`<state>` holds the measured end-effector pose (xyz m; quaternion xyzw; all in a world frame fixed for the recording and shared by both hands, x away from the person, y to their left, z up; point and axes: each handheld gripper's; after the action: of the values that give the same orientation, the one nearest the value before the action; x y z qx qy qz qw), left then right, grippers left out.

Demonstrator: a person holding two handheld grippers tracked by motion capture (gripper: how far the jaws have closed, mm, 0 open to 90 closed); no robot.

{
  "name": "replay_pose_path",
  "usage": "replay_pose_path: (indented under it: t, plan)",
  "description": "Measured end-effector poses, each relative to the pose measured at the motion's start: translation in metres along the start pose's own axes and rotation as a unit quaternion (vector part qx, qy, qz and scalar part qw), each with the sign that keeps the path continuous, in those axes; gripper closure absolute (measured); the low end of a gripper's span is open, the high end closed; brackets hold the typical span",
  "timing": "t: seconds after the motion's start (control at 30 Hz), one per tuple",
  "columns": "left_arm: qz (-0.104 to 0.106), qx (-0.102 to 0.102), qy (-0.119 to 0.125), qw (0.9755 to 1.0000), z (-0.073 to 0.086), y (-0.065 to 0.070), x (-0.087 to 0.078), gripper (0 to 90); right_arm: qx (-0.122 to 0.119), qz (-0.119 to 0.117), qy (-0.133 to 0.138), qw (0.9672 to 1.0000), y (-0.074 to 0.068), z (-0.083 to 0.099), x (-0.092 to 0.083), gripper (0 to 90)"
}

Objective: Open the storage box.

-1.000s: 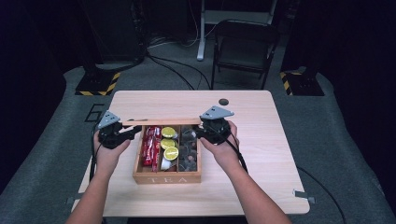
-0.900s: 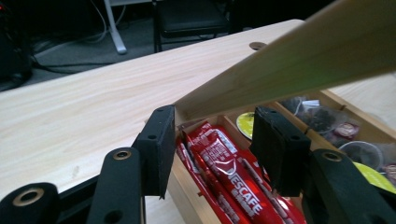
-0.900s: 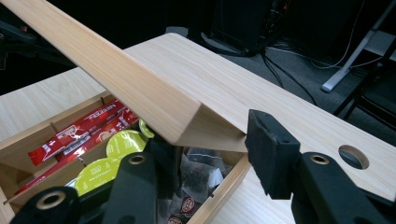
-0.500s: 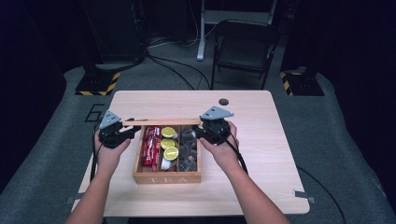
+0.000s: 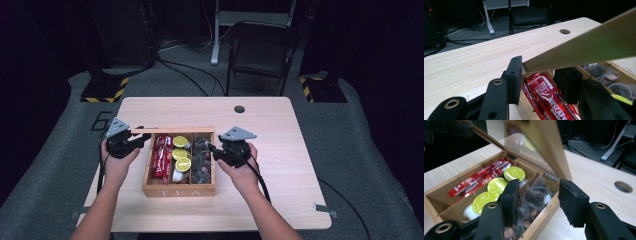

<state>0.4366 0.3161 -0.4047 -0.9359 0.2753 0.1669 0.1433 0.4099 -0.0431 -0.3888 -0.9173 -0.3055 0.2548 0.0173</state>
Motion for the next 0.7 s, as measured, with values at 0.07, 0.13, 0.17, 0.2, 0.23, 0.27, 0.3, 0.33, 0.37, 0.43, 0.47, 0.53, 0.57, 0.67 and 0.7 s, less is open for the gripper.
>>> replay_pose_path:
  t: [0.07,0.13,0.17,0.2,0.23,0.27,0.3,0.33,0.37,0.43,0.47,0.53,0.57,0.67,0.7]
  plan:
    - [0.000,-0.001,-0.001,1.0000,0.000,0.000,0.000,58.0,0.002,0.000,-0.003,1.0000,0.000,0.004,0.001,51.2]
    - [0.001,0.000,-0.003,1.0000,-0.001,0.000,0.000,58.0,0.009,0.001,-0.008,0.9999,0.001,0.013,0.003,51.6]
    - [-0.001,0.001,-0.002,1.0000,-0.002,0.000,-0.001,58.1,0.012,-0.002,-0.012,0.9999,0.001,0.016,0.004,51.7]
    - [0.000,0.002,0.001,1.0000,-0.003,0.000,-0.002,58.0,0.014,-0.003,-0.014,0.9998,0.001,0.019,0.006,51.8]
    - [0.000,0.006,0.001,1.0000,-0.005,0.000,-0.004,57.9,0.014,-0.007,-0.016,0.9998,0.001,0.022,0.008,52.2]
    - [0.001,0.007,0.007,1.0000,-0.006,0.000,-0.006,58.0,0.013,-0.010,-0.019,0.9997,0.001,0.024,0.009,52.4]
    - [0.003,0.007,0.012,0.9999,-0.007,-0.001,-0.008,58.1,0.010,-0.012,-0.022,0.9996,0.001,0.026,0.011,53.0]
    - [0.005,0.004,0.019,0.9998,-0.009,-0.002,-0.011,58.2,0.012,-0.015,-0.028,0.9994,0.000,0.029,0.013,53.4]
    - [0.004,0.002,0.024,0.9997,-0.010,-0.001,-0.012,58.3,0.006,-0.017,-0.032,0.9993,-0.001,0.030,0.016,54.0]
    - [0.002,0.006,0.022,0.9997,-0.012,-0.001,-0.014,58.6,0.005,-0.018,-0.039,0.9991,-0.004,0.033,0.020,54.6]
    - [0.000,0.006,0.023,0.9997,-0.012,0.000,-0.014,58.8,-0.001,-0.022,-0.042,0.9989,-0.004,0.034,0.023,55.2]
    - [0.000,0.005,0.023,0.9997,-0.012,0.000,-0.014,58.8,-0.005,-0.025,-0.050,0.9984,-0.006,0.036,0.027,55.6]
    - [0.001,0.005,0.023,0.9997,-0.012,0.000,-0.014,58.8,-0.010,-0.026,-0.053,0.9982,-0.006,0.037,0.030,55.7]
    - [0.000,0.005,0.022,0.9998,-0.012,0.000,-0.014,58.8,-0.015,-0.027,-0.062,0.9976,-0.007,0.039,0.036,56.1]
    - [0.000,0.006,0.022,0.9997,-0.011,0.000,-0.014,58.8,-0.009,-0.026,-0.065,0.9975,-0.008,0.039,0.039,56.3]
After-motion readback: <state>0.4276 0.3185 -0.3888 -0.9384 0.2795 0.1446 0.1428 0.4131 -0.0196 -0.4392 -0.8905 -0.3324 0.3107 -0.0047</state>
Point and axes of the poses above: each handheld gripper's, and its own axes: x roughly forward along the jaws, z roughly out of its underside, y roughly to its right, and after that the axes turned 13 degrees about x, right-handed
